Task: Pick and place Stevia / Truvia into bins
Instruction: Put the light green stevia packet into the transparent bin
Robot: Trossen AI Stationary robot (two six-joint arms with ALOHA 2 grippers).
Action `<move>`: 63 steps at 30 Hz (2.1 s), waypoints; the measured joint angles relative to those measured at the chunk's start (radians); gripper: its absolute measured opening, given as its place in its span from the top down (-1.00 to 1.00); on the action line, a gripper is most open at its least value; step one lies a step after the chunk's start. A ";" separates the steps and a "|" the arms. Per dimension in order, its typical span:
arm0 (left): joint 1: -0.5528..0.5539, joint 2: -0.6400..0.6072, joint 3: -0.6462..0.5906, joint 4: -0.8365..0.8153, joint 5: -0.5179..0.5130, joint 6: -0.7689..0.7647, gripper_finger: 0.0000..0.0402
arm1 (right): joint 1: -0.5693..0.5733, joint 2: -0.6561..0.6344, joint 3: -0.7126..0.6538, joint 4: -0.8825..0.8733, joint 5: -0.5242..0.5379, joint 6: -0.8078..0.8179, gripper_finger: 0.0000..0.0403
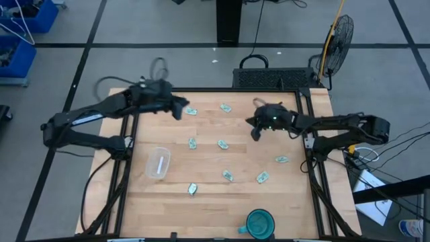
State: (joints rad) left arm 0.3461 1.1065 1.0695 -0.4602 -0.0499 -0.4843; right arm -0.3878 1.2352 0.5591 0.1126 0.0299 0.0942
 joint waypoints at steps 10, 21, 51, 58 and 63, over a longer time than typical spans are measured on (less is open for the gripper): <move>0.009 0.059 0.000 0.098 0.008 0.032 0.37 | -0.031 0.001 -0.058 -0.223 0.102 0.105 0.52; 0.013 0.054 0.000 0.118 0.008 0.041 0.37 | -0.030 0.002 -0.238 0.046 0.126 0.110 0.27; 0.000 0.054 0.000 0.116 0.007 -0.017 0.37 | -0.094 0.023 -0.325 0.232 0.099 0.344 0.42; -0.013 0.054 0.000 0.116 0.008 -0.019 0.37 | -0.127 0.028 -0.325 0.243 0.103 0.452 0.42; -0.013 0.054 0.000 0.116 0.004 -0.019 0.37 | -0.137 0.077 -0.325 0.351 0.099 0.472 0.42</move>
State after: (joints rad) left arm 0.3328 1.1603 1.0691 -0.3439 -0.0456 -0.5028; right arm -0.5247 1.3122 0.2344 0.4638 0.1291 0.5663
